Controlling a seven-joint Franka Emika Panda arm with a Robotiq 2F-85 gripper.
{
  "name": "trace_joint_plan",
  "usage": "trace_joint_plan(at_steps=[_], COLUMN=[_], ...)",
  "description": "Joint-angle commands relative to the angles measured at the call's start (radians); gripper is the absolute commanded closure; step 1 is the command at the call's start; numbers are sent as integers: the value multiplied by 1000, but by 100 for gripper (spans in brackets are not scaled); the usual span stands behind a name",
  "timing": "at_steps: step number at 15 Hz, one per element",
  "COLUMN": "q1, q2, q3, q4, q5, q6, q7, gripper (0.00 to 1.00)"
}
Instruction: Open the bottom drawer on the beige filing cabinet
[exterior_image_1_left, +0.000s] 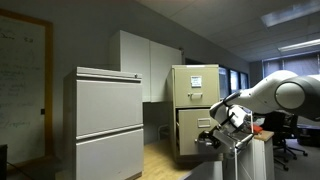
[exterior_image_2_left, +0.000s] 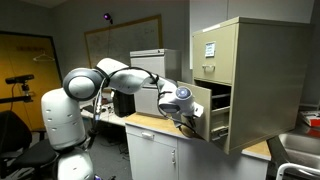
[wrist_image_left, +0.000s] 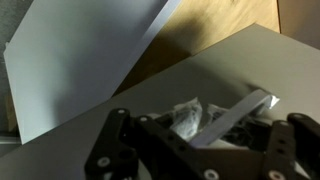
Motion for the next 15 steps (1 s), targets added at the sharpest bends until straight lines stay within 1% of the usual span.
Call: trace_joint_plan(at_steps=[1, 5, 10, 11, 12, 13, 14, 15], q1=[54, 92, 122, 127, 129, 135, 142, 127], q2=[-121, -237, -388, -419, -453, -493, -533, -563], q3=[-40, -71, -99, -103, -102, -104, -99, -77], q4=[-222, -350, -505, -536, -568, -602, -638, -672], q5=[8, 21, 3, 2, 0, 3, 6, 31], q6=[-12, 7, 19, 25, 37, 48, 79, 101], q7=[-45, -73, -68, -71, -71, -79, -84, -102], gripper=[95, 95, 95, 93, 57, 61, 61, 56])
